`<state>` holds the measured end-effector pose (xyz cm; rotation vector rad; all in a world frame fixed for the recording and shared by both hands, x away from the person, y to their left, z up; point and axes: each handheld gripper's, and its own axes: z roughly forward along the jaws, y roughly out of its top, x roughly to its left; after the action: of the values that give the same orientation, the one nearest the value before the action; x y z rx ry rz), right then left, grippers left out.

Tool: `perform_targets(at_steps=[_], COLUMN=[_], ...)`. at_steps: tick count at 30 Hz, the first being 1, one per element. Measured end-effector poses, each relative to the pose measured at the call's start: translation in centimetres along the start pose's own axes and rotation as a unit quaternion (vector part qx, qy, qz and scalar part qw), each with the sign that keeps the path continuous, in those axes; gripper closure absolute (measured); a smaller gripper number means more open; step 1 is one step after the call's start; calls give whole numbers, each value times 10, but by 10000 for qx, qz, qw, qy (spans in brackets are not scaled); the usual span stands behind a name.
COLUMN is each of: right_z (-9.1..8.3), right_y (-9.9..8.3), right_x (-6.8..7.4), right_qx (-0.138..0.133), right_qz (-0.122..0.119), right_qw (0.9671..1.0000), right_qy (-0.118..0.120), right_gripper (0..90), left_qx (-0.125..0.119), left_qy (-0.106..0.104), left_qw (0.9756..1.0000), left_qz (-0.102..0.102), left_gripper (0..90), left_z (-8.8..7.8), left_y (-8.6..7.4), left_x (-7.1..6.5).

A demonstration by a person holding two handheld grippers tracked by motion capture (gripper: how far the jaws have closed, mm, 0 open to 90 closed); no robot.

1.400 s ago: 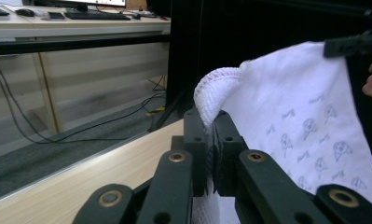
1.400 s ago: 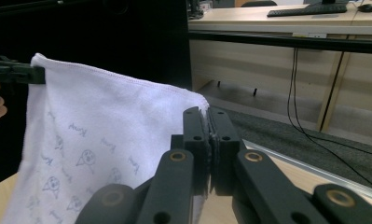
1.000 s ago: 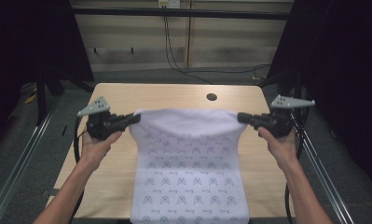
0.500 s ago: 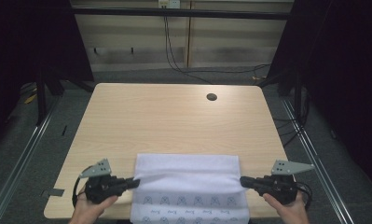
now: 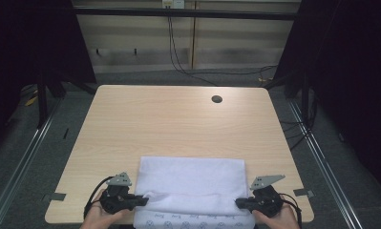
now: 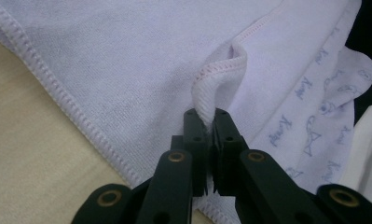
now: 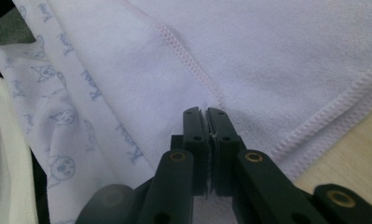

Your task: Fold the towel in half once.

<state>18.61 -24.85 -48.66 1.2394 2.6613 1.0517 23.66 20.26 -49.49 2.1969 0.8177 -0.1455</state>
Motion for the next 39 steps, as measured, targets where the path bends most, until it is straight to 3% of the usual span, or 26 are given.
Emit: perform_targets(at_steps=[2, 5, 7, 11, 16, 18, 23, 26, 30, 36, 37, 39], right_z=[2, 4, 6, 15, 27, 32, 46, 55, 68, 83, 86, 90], right_y=[0, 3, 7, 23, 48, 58, 85, 102, 124, 148, 151, 160], right_x=[-6, -9, -13, -26, -52, -59, -78, -92, -117, -143, -145, -150], right_qx=[-56, -114, -129, -209, -309, -260, -234, -264, -432, -672, -717, -617], right_qz=[123, 162, 155, 192, 272, 253, 377, 397, 547, 736, 720, 560], right_qw=[9999, 9998, 9998, 9991, 9979, 9974, 9958, 9939, 9919, 9868, 9859, 9863], right_qy=[101, 58, -18, -302, -501, -618, -804, -990, -1061, -1274, -1333, -1423], right_gripper=[881, 882, 882, 880, 880, 880, 880, 880, 879, 879, 878, 877], left_qx=[-57, -151, -222, -385, -515, -514, -496, -525, -584, -759, -758, -634], left_qy=[23, 21, 52, 332, 495, 589, 969, 1109, 1231, 1523, 1595, 1629], left_qw=[10000, 9998, 9997, 9987, 9972, 9969, 9938, 9922, 9901, 9843, 9830, 9833], left_qz=[-12, -84, -100, -86, -207, -132, -205, -226, -345, -474, -507, -512], left_gripper=[866, 869, 870, 870, 871, 873, 873, 873, 873, 872, 872, 870], left_z=[1, 3, 6, 13, 18, 22, 32, 36, 38, 45, 46, 44], left_y=[1, 5, 11, 26, 44, 54, 83, 95, 110, 123, 126, 130], left_x=[4, 15, 24, 40, 69, 81, 108, 124, 148, 165, 167, 172])
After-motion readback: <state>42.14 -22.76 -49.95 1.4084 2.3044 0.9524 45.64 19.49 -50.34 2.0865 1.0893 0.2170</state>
